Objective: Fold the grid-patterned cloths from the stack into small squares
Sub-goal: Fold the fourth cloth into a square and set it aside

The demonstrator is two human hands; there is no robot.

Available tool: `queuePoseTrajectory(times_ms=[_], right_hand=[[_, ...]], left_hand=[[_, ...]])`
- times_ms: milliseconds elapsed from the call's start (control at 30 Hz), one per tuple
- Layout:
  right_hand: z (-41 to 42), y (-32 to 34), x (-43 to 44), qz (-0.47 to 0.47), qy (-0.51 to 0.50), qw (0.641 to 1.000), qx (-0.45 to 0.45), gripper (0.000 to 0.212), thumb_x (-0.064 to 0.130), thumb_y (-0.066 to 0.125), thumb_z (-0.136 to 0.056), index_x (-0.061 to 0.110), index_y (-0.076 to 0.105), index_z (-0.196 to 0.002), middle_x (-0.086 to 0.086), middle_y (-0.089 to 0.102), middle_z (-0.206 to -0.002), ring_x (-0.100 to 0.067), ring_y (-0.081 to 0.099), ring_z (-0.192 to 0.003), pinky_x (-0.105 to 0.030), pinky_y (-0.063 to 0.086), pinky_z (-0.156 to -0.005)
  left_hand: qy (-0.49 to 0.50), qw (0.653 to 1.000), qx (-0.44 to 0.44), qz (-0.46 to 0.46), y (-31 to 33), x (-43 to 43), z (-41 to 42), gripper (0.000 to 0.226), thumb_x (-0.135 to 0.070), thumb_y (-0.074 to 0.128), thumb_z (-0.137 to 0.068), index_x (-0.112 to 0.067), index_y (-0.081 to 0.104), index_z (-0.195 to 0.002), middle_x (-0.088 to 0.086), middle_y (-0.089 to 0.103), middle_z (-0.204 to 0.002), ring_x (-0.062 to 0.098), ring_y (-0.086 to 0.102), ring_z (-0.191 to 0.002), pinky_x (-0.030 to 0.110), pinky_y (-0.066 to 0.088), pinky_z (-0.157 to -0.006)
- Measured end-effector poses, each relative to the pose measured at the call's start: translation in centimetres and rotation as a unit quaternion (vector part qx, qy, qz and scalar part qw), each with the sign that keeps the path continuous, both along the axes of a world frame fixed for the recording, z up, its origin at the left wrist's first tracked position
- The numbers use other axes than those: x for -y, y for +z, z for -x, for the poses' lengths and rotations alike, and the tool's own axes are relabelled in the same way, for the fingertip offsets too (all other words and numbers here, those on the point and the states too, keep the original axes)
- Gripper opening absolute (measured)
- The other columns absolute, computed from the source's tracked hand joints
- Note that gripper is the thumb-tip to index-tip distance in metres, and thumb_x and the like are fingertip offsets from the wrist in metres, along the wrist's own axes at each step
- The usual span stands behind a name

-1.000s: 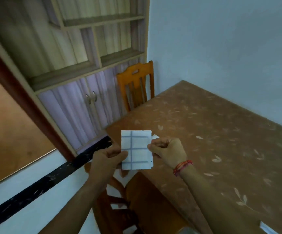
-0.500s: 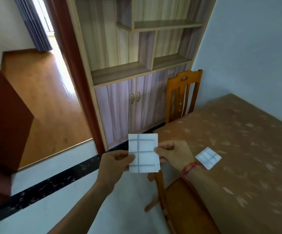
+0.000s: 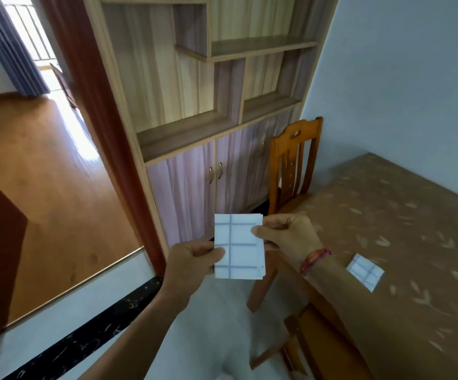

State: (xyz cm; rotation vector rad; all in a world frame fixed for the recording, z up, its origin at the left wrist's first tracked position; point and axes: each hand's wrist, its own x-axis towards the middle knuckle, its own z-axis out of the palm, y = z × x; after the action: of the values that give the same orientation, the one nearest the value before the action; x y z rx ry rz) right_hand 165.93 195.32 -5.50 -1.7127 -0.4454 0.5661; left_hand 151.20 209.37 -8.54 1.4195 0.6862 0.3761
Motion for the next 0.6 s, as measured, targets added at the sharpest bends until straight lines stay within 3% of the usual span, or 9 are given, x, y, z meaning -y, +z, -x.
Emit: queuePoseTrajectory(times_ms=[200,300,433,600], right_hand=[[-8.2,0.3,-1.1,-0.021,-0.032,0.999,0.038,0.015,0.005,0.075,-0.076,0.007,0.072,-0.091,0.008,0.073,-0.068,-0.004,0.071,-0.066,-0.014,0.054,-0.054],[-13.5,0.2,-1.3,0.029,-0.031,0.996,0.074,0.019,0.011,0.079,-0.073,0.01,0.074,-0.092,0.008,0.073,-0.074,-0.008,0.072,-0.072,-0.019,0.057,-0.062],[-19.7,0.5,-0.8,0.099,0.0,0.99,0.104,0.015,0.016,0.078,-0.076,0.013,0.077,-0.091,0.009,0.074,-0.081,-0.007,0.071,-0.079,-0.021,0.058,-0.069],[-23.9,0.3,1.8,0.176,-0.024,0.977,0.115,0.022,0.024,0.077,-0.077,0.014,0.076,-0.096,-0.001,0.076,-0.092,-0.007,0.069,-0.078,-0.025,0.059,-0.074]], left_hand=[[-0.055,0.997,-0.028,-0.036,-0.4,-3.3,-9.9,0.014,-0.005,0.073,-0.082,-0.019,0.077,-0.081,0.001,0.076,-0.079,0.024,0.073,-0.078,0.035,0.061,-0.071],[-0.101,0.993,-0.043,-0.047,0.1,-4.7,-15.8,0.025,-0.003,0.072,-0.081,-0.025,0.078,-0.071,-0.002,0.076,-0.078,0.015,0.073,-0.075,0.033,0.058,-0.071],[-0.204,0.974,-0.041,-0.089,1.5,-5.5,-23.1,0.022,-0.004,0.066,-0.087,-0.023,0.077,-0.088,-0.005,0.076,-0.083,0.011,0.072,-0.079,0.023,0.056,-0.068],[-0.322,0.941,-0.053,-0.089,1.2,-4.8,-31.7,0.028,-0.005,0.061,-0.091,-0.03,0.072,-0.091,-0.013,0.075,-0.086,0.006,0.071,-0.081,0.019,0.053,-0.065]])
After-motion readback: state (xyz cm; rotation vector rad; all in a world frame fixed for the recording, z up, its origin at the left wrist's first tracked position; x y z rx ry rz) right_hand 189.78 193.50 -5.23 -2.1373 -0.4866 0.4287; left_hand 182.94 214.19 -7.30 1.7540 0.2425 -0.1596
